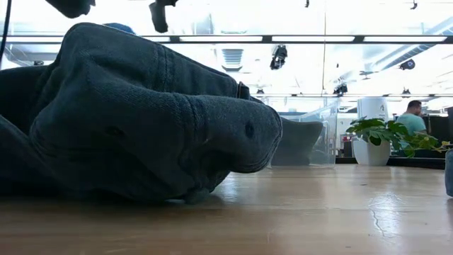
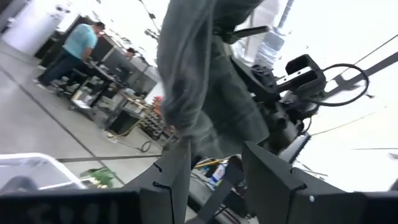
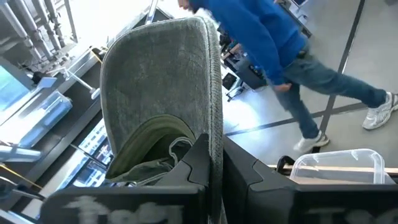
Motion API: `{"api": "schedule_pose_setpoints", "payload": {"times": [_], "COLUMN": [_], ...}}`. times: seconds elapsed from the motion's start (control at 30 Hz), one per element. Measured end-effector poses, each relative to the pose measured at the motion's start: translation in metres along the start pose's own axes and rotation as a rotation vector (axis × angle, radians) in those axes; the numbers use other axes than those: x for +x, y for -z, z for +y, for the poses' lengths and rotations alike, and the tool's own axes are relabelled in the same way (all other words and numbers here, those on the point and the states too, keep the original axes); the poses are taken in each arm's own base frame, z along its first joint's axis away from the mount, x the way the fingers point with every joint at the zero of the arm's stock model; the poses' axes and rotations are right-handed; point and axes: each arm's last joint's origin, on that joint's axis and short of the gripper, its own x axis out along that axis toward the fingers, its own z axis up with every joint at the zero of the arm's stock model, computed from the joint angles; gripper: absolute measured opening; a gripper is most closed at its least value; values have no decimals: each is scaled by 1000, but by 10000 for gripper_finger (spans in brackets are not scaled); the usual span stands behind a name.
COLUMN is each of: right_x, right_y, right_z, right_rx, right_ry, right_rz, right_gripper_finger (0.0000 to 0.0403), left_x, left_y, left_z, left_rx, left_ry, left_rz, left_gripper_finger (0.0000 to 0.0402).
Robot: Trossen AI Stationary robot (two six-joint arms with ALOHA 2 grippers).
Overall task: Pick & Place hat
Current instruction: Put the gray cap into the right bin
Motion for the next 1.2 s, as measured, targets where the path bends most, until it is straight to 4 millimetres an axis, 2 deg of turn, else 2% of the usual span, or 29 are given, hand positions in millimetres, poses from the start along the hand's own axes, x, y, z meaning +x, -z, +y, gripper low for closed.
{"api": "schedule_pose_setpoints", "payload": {"times": [0.33,0.87,1.2], "right_x": [0,0,13], "right_y": [0,1,17], "right_z": [0,-1,-4], "right_rx": [1,51,83], "right_ry": [2,1,14], "right_rz": [-2,11,48], "right_gripper_finger": [15,15,15], "left_x": [19,29,35], "left_y": [3,-8,-17], "left_z": [-2,1,-6], "left_rx": [36,76,115], "left_ry": [1,35,75], "left_rz": [-6,-36,-54], "left_gripper_finger": [138,138,131]}}
